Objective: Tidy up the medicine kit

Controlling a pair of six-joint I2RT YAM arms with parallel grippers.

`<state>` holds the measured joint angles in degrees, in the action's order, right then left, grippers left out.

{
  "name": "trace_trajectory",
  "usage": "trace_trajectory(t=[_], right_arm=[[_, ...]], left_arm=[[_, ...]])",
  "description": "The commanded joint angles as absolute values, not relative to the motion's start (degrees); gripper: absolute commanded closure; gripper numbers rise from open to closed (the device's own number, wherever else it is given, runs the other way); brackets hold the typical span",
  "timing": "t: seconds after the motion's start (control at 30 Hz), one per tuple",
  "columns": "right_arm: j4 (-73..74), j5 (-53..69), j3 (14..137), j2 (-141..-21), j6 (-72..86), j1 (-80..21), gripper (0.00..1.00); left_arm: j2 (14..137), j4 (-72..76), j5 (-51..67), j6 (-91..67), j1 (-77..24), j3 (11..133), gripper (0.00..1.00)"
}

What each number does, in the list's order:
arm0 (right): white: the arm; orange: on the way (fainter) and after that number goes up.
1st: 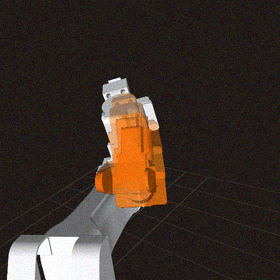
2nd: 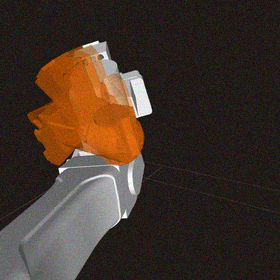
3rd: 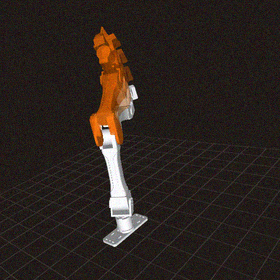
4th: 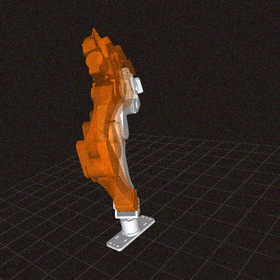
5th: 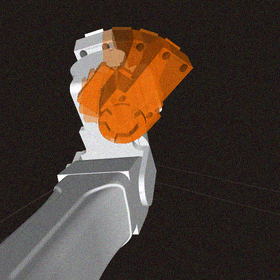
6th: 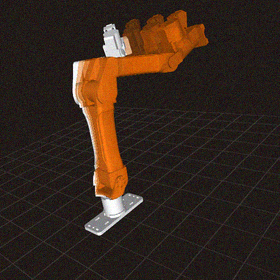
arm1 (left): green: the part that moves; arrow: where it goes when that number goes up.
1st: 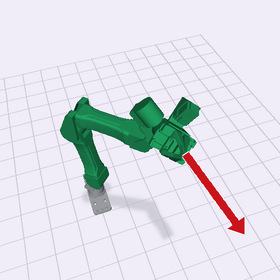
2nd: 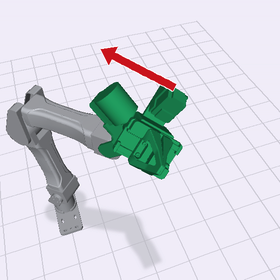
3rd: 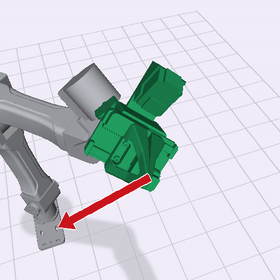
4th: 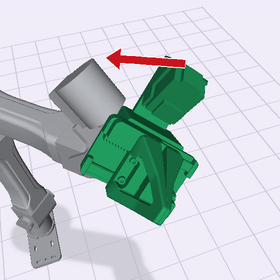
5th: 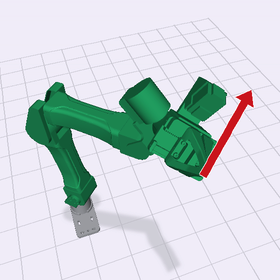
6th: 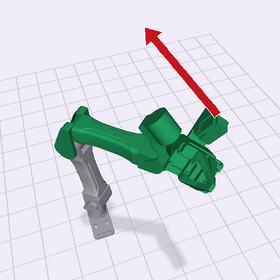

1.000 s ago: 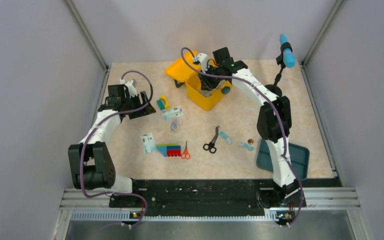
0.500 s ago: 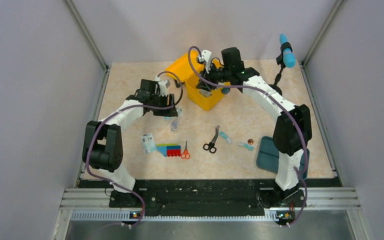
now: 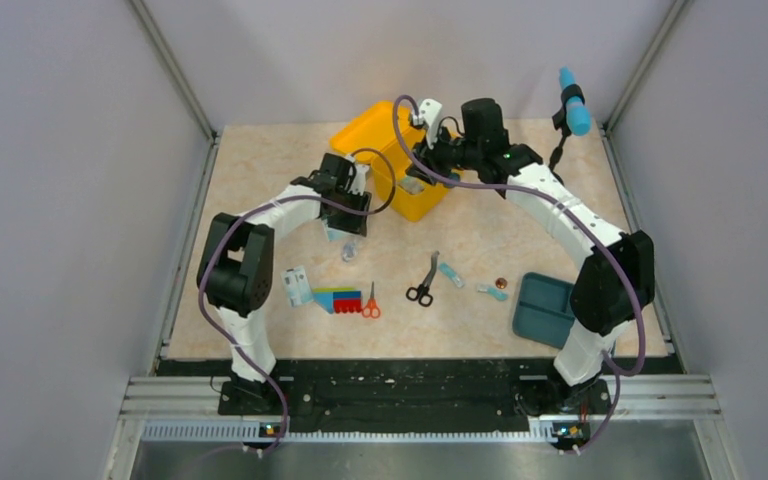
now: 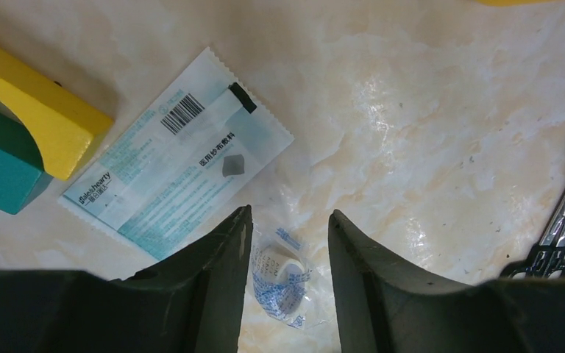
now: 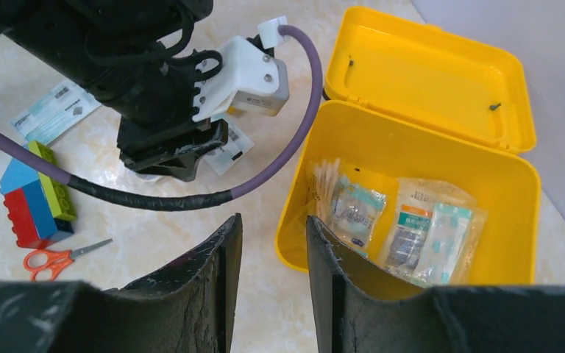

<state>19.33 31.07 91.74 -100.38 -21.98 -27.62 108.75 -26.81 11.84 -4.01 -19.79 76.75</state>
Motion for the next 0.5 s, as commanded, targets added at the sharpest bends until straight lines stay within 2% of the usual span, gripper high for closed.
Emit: trace_trajectory(t=[0.0, 0.13, 0.17, 0.27, 0.3, 0.47], right_arm=[[16.7, 30.2, 91.1, -97.3, -20.5, -26.7, 0.63], [15.9, 30.2, 91.0, -97.4, -20.0, -26.2, 0.62], [15.7, 30.2, 90.9, -97.4, -19.8, -26.2, 0.62], [15.5, 30.3, 90.5, -97.7, -19.2, -26.2, 0.62], [15.6, 30.6, 90.3, -97.8, -19.2, -26.1, 0.63], [16.2, 35.9, 89.2, -97.3, -18.5, -25.0, 0.62]], left_arm=[[108.1, -29.9, 8.1, -2.5, -21.0, 78.5, 0.54], [106.5, -31.5, 6.9, -2.3, -21.3, 76.1, 0.61], [106.2, -31.5, 7.3, -2.0, -21.3, 75.4, 0.67], [105.5, -31.3, 8.8, -1.2, -21.3, 74.7, 0.97], [105.2, -31.4, 9.1, -0.7, -21.3, 75.0, 1.00], [101.5, -31.6, 14.0, 1.2, -19.8, 78.4, 1.00]])
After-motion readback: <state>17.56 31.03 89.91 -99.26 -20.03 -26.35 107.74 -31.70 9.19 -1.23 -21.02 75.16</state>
